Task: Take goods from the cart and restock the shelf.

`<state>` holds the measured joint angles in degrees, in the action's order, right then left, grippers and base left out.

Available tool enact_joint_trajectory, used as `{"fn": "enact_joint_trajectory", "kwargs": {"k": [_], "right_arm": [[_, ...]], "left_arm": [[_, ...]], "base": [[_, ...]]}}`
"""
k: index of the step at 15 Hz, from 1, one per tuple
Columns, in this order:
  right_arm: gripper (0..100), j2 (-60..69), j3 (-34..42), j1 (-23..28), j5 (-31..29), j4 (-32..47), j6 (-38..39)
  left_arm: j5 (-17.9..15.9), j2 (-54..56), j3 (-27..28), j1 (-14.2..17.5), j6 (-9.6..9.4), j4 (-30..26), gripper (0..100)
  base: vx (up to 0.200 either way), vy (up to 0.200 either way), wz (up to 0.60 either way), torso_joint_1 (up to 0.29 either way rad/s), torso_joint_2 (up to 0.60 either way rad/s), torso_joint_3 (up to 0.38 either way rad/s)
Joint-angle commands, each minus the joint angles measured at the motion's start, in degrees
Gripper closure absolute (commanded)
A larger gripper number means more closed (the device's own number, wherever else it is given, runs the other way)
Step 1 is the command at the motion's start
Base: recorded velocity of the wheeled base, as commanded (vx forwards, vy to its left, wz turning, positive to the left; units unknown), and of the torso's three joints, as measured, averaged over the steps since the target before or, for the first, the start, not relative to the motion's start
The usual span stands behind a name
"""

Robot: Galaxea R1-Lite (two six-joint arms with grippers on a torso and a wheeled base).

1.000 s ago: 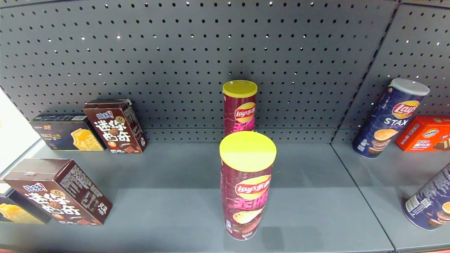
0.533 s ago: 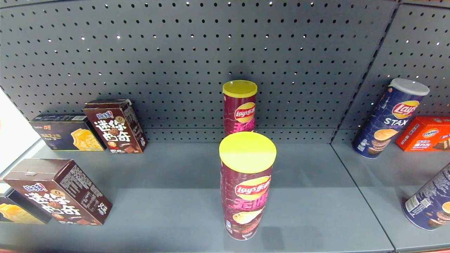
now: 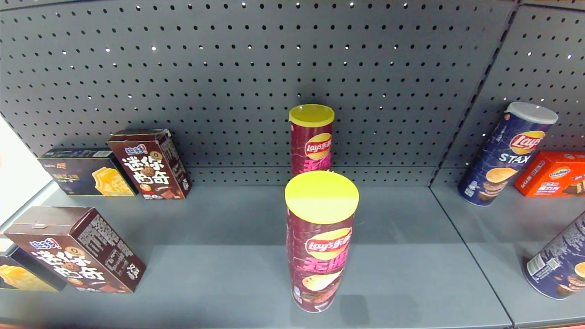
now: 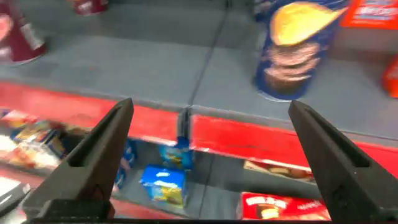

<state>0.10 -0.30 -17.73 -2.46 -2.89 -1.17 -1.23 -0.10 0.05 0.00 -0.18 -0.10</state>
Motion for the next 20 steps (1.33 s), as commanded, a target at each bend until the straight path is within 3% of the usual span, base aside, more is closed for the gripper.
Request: {"fn": "enact_joint_trajectory", "kwargs": {"k": [1,12,14,15,16,17,20], "right_arm": [[0,-0.1,0.3,0.0,4.9,2.3,-0.9],[0,-0.1,0.3,0.0,3.6,2.9,1.0],[0,-8.4,0.2,4.5,3.6,3.0,1.0],[0,-11.3,0.2,11.0,3.6,3.0,1.0],[0,-9.7,0.2,14.5,3.6,3.0,1.0],[0,-0.1,0.3,17.9,3.5,2.7,1.2],[0,-0.7,0.3,17.7,3.6,2.8,1.1]], "left_arm": [[0.0,-0.1,0.0,0.0,0.01,0.0,0],[0.0,-0.1,0.0,0.0,0.09,0.0,0],[0.0,-0.1,0.0,0.0,0.09,0.0,0],[0.1,-0.1,0.0,0.0,0.18,0.0,0],[0.1,-0.1,0.0,0.0,0.18,0.0,0],[0.1,-0.1,0.0,0.0,0.18,0.0,0],[0.1,-0.1,0.0,0.0,0.18,0.0,0]], "base": [[0.0,0.0,0.0,0.0,0.0,0.0],[0.0,0.0,0.0,0.0,0.0,0.0],[0.0,0.0,0.0,0.0,0.0,0.0],[0.0,0.0,0.0,0.0,0.0,0.0],[0.0,0.0,0.0,0.0,0.0,0.0],[0.0,0.0,0.0,0.0,0.0,0.0],[0.0,0.0,0.0,0.0,0.0,0.0]]}}
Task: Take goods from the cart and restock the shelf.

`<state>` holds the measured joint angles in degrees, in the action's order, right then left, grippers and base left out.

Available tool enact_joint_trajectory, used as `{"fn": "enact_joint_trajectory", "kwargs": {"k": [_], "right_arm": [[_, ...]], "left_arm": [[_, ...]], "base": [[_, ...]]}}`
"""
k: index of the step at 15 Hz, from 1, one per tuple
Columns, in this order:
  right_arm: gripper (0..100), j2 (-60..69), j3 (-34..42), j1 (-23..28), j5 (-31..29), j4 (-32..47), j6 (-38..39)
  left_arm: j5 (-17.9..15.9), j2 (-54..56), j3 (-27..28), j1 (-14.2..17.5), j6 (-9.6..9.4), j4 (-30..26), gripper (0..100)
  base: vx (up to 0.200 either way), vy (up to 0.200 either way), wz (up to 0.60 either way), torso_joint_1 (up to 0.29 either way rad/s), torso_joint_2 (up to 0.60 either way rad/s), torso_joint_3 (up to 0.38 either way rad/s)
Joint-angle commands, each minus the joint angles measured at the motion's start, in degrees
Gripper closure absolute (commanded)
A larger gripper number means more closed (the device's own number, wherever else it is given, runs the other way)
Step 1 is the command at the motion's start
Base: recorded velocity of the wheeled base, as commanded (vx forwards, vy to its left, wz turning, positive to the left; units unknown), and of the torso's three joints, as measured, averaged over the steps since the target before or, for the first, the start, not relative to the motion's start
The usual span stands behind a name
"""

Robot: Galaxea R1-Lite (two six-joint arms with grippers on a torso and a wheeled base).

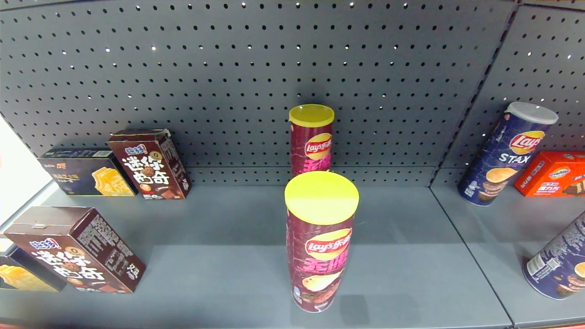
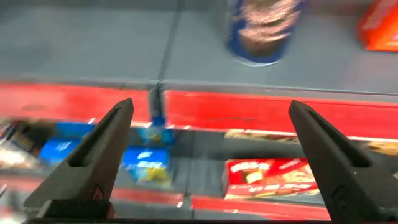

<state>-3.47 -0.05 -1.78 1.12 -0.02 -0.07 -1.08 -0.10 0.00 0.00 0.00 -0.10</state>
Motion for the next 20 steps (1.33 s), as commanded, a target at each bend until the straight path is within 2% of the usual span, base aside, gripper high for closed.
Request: {"fn": "enact_joint_trajectory", "kwargs": {"k": [1,5,7,20], "right_arm": [[0,2.9,0.0,1.8,0.0,-0.1,0.0],[0,2.9,0.0,1.9,-0.2,0.0,-0.1],[0,2.9,0.0,1.9,-4.1,0.0,-0.5],[0,2.9,0.0,1.8,-3.7,0.0,-0.6]], "left_arm": [[0.0,-0.1,0.0,0.0,0.0,0.0,0],[0.4,-0.1,0.0,0.0,0.09,0.1,0],[0.6,-0.1,0.0,0.0,0.09,0.1,0],[0.5,-0.1,0.0,0.0,-0.09,0.0,0]], "base": [[0.0,0.0,0.0,0.0,0.0,0.0],[0.0,0.0,0.0,0.0,0.0,0.0],[0.0,0.0,0.0,0.0,0.0,0.0],[0.0,0.0,0.0,0.0,0.0,0.0]]}}
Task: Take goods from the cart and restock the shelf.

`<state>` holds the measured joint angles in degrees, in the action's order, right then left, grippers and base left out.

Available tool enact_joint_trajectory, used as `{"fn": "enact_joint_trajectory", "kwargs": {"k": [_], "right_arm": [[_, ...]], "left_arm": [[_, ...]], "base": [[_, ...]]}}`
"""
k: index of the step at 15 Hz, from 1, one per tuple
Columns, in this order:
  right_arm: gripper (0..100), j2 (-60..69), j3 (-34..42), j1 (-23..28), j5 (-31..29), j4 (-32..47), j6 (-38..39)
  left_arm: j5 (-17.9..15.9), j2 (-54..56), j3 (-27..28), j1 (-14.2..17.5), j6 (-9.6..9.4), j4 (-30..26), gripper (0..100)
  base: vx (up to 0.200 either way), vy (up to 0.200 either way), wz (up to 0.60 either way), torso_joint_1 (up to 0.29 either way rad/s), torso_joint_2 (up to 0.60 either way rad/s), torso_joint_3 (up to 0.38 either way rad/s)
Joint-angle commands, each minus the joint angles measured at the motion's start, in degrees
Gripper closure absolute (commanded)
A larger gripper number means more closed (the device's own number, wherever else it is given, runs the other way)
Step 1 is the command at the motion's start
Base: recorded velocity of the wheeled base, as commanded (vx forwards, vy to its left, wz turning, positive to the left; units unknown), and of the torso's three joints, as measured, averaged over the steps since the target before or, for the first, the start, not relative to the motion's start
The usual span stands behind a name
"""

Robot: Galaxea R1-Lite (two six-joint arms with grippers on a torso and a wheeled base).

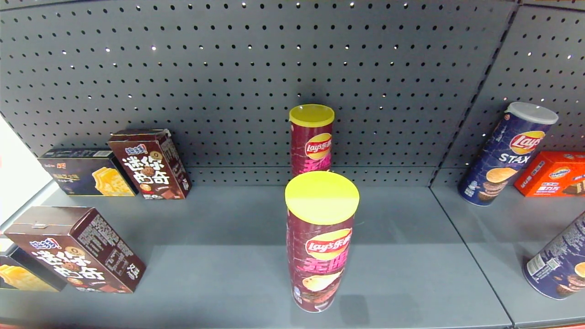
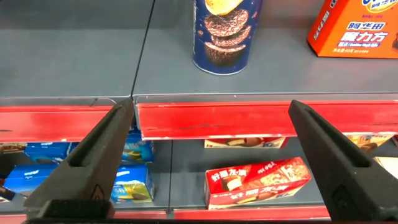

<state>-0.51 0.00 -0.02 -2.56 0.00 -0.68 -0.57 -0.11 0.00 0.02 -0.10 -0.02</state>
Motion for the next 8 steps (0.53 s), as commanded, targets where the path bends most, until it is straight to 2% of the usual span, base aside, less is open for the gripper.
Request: {"fn": "enact_joint_trajectory", "kwargs": {"k": [1,6,7,8], "right_arm": [[0,0.0,0.0,0.0,0.0,0.0,0.0],[0,0.0,0.0,0.0,0.0,0.0,0.0],[0,0.0,0.0,0.0,0.0,0.0,0.0],[0,0.0,0.0,0.0,0.0,0.0,0.0]], "left_arm": [[0.0,-0.1,0.0,0.0,0.01,0.0,0],[-0.1,-0.1,0.0,0.0,-0.25,-0.1,0],[-0.1,-0.1,0.0,0.0,-1.57,-0.1,0],[-0.1,-0.1,0.0,0.0,-1.92,-0.1,0]], "base": [[0.0,0.0,0.0,0.0,0.0,0.0],[0.0,0.0,0.0,0.0,0.0,0.0],[0.0,0.0,0.0,0.0,0.0,0.0],[0.0,0.0,0.0,0.0,0.0,0.0]]}}
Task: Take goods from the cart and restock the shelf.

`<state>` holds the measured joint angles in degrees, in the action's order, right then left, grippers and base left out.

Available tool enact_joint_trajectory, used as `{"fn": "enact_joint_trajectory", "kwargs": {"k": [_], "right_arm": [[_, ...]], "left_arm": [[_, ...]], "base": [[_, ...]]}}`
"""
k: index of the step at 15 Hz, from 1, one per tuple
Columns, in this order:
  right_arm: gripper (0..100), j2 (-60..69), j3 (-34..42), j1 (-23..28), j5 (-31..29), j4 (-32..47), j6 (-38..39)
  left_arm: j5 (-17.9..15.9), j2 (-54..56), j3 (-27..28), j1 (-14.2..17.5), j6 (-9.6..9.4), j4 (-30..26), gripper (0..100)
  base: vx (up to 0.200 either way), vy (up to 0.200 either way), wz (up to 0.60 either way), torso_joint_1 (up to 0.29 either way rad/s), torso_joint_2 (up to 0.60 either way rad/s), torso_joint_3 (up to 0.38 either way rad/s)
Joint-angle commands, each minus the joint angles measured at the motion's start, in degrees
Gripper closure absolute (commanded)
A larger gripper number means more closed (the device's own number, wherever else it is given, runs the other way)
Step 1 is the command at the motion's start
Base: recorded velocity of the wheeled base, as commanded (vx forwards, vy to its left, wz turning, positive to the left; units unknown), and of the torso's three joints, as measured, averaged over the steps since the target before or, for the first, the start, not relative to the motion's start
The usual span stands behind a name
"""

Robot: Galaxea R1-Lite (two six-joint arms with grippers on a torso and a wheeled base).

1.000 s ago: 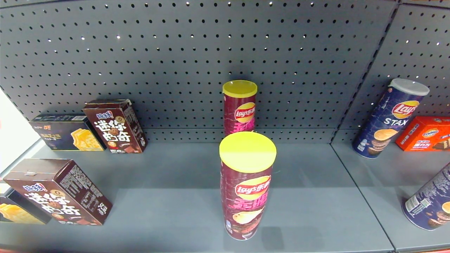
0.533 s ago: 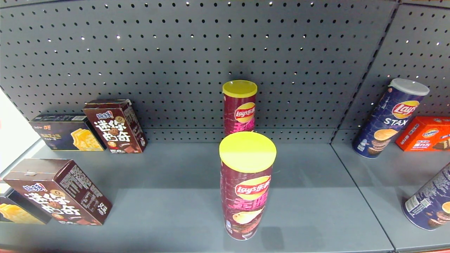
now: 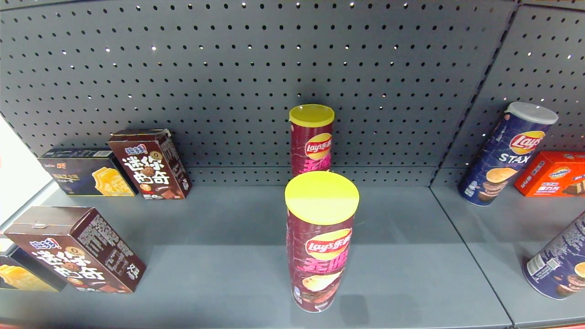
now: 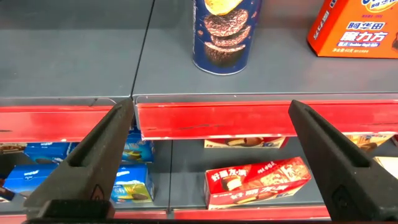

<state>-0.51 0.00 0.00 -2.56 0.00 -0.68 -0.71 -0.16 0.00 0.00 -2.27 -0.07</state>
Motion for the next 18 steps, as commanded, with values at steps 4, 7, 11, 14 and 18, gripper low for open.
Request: {"fn": "enact_joint_trajectory", "kwargs": {"k": [4,7,11,14,18], "right_arm": [[0,0.0,0.0,0.0,0.0,0.0,0.0],[0,0.0,0.0,0.0,0.0,0.0,0.0],[0,0.0,0.0,0.0,0.4,0.0,-0.1],[0,0.0,0.0,0.0,1.5,0.0,-0.1],[0,0.0,0.0,0.0,1.8,0.0,-0.1]], "left_arm": [[0.0,0.0,0.0,0.0,2.53,0.0,0],[-0.2,0.0,0.0,0.0,2.0,0.0,0],[-0.2,0.0,0.0,0.0,1.92,0.0,0],[-0.2,0.0,0.1,-0.1,1.92,-0.1,0],[-0.3,0.0,0.0,-0.1,0.95,0.0,0]], "base": [[0.0,0.0,0.0,0.0,0.0,0.0],[0.0,0.0,0.0,0.0,0.0,0.0],[0.0,0.0,0.0,0.0,0.0,0.0],[0.0,0.0,0.0,0.0,0.0,0.0],[0.0,0.0,0.0,0.0,0.0,0.0]]}}
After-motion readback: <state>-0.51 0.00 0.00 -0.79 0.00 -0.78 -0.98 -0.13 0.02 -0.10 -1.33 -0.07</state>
